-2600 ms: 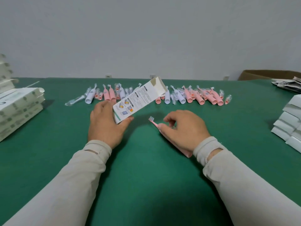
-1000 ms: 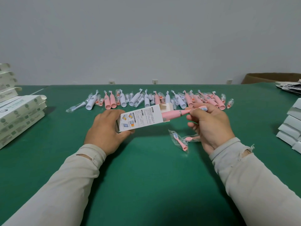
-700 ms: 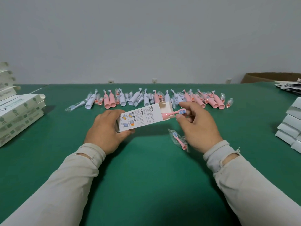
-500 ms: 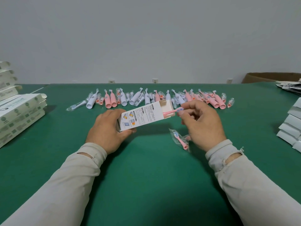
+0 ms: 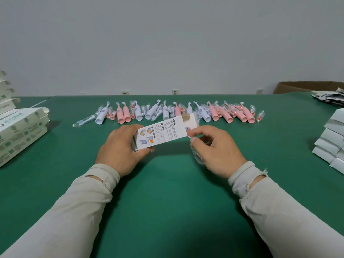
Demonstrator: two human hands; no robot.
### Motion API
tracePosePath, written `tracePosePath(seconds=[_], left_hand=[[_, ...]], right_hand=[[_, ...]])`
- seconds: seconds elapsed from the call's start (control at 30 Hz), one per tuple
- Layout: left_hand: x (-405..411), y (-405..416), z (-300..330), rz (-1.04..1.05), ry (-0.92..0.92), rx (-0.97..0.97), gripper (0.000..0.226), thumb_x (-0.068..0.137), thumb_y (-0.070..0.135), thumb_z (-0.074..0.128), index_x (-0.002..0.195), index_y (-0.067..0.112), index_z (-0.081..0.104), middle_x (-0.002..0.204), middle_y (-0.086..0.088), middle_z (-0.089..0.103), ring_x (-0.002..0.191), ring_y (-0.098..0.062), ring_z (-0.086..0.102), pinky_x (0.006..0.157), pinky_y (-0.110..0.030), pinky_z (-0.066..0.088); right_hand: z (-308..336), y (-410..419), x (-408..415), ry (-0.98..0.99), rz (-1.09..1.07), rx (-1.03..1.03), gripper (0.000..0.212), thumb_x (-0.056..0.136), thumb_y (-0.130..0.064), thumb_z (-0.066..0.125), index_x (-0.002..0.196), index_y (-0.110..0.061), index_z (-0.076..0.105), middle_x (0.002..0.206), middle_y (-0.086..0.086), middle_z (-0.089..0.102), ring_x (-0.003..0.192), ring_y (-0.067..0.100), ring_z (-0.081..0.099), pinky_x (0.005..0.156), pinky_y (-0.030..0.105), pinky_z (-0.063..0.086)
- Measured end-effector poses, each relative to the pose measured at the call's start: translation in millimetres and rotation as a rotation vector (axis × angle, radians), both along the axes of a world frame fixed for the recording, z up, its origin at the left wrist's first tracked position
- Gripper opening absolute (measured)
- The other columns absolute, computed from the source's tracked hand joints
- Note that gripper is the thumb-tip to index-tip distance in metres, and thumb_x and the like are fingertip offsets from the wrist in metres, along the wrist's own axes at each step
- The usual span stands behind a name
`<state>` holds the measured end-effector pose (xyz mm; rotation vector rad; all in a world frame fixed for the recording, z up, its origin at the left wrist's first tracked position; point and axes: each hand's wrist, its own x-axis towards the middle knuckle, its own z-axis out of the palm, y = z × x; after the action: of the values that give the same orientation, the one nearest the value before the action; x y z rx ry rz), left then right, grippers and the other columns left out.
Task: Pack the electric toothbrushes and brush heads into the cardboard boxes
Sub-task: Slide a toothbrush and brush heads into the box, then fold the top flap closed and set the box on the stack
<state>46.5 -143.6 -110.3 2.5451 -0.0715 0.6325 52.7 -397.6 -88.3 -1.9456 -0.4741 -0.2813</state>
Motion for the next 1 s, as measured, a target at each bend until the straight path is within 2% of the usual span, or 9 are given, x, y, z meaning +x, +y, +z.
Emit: tracePosePath(seconds=[0.07, 0.13, 0.23, 0.33, 0.43, 0.57, 0.73, 0.83, 1.0], left_hand=[[-0.5, -1.3, 1.1, 0.005, 0.002, 0.008, 0.052, 0.076, 0.054, 0.075, 0.121, 0.039, 0.055, 0.111, 0.012, 0.058, 0.105, -0.02, 0.051, 0.088, -0.047, 0.05], [-0.8, -2.1, 1.8, 0.008, 0.01, 0.015, 0.053, 0.075, 0.056, 0.074, 0.122, 0.04, 0.054, 0.113, 0.012, 0.058, 0.106, -0.019, 0.05, 0.088, -0.047, 0.049], [-1.5, -2.1, 1.8, 0.009, 0.022, 0.018, 0.054, 0.075, 0.056, 0.074, 0.123, 0.04, 0.054, 0.115, 0.012, 0.058, 0.108, -0.019, 0.051, 0.09, -0.047, 0.049], [-2.0, -1.7, 2.5, 0.006, 0.032, 0.013, 0.055, 0.075, 0.057, 0.074, 0.124, 0.04, 0.054, 0.115, 0.013, 0.058, 0.109, -0.018, 0.051, 0.09, -0.047, 0.049], [-2.0, -1.8, 3.2, 0.003, 0.036, 0.027, 0.06, 0.074, 0.057, 0.075, 0.128, 0.039, 0.053, 0.119, 0.013, 0.057, 0.112, -0.019, 0.051, 0.092, -0.048, 0.049], [0.2, -3.6, 2.6, 0.017, 0.079, 0.032, 0.059, 0.075, 0.047, 0.079, 0.127, 0.039, 0.053, 0.119, 0.012, 0.056, 0.114, -0.019, 0.05, 0.093, -0.048, 0.049], [1.4, -0.8, -0.6, 0.011, 0.057, -0.005, 0.049, 0.077, 0.041, 0.078, 0.121, 0.04, 0.057, 0.11, 0.013, 0.058, 0.106, -0.018, 0.053, 0.089, -0.046, 0.05], [1.6, -1.1, -2.2, -0.016, 0.044, -0.04, 0.05, 0.077, 0.038, 0.079, 0.122, 0.038, 0.058, 0.11, 0.011, 0.059, 0.106, -0.018, 0.052, 0.091, -0.045, 0.049], [2.1, -2.9, -2.9, -0.026, 0.017, -0.034, 0.049, 0.077, 0.038, 0.08, 0.121, 0.04, 0.057, 0.107, 0.014, 0.058, 0.101, -0.017, 0.053, 0.087, -0.042, 0.049]], right_hand=[[-1.0, -0.6, 1.2, 0.012, -0.028, 0.052, 0.017, 0.092, -0.021, 0.065, 0.095, -0.036, 0.058, 0.091, -0.012, 0.066, 0.069, 0.016, 0.063, 0.065, 0.03, 0.053], [-1.0, -2.6, 1.5, -0.007, -0.035, 0.057, 0.017, 0.092, -0.029, 0.067, 0.101, -0.041, 0.058, 0.097, -0.016, 0.065, 0.068, 0.013, 0.065, 0.064, 0.026, 0.055], [-1.3, -2.6, 2.2, -0.018, -0.021, 0.038, 0.016, 0.093, -0.028, 0.068, 0.092, -0.044, 0.068, 0.091, -0.016, 0.07, 0.065, 0.002, 0.063, 0.06, 0.015, 0.049], [-4.5, 0.3, 3.6, -0.009, 0.018, 0.035, 0.02, 0.094, -0.02, 0.066, 0.093, -0.04, 0.071, 0.093, -0.01, 0.072, 0.085, 0.013, 0.068, 0.077, 0.022, 0.05], [-7.2, 4.3, 2.5, 0.065, 0.107, 0.097, 0.024, 0.097, -0.014, 0.062, 0.094, -0.037, 0.07, 0.094, 0.005, 0.073, 0.087, 0.026, 0.069, 0.069, 0.026, 0.045], [-5.3, 5.8, 4.1, 0.168, 0.155, 0.302, 0.021, 0.097, -0.008, 0.061, 0.104, -0.027, 0.066, 0.096, 0.007, 0.075, 0.083, 0.014, 0.073, 0.067, 0.015, 0.053], [-3.9, 2.0, 7.8, 0.298, 0.192, 0.479, 0.034, 0.097, 0.002, 0.056, 0.122, -0.02, 0.056, 0.09, 0.005, 0.077, 0.089, 0.021, 0.075, 0.078, 0.028, 0.059], [-5.2, -3.2, 10.5, 0.334, 0.237, 0.458, 0.047, 0.095, 0.004, 0.057, 0.133, -0.025, 0.051, 0.094, 0.005, 0.076, 0.094, 0.023, 0.074, 0.099, 0.057, 0.045], [-2.7, -11.3, 13.2, 0.285, 0.258, 0.346, 0.052, 0.09, -0.009, 0.067, 0.127, -0.042, 0.052, 0.088, 0.003, 0.075, 0.092, 0.026, 0.075, 0.085, 0.044, 0.058]])
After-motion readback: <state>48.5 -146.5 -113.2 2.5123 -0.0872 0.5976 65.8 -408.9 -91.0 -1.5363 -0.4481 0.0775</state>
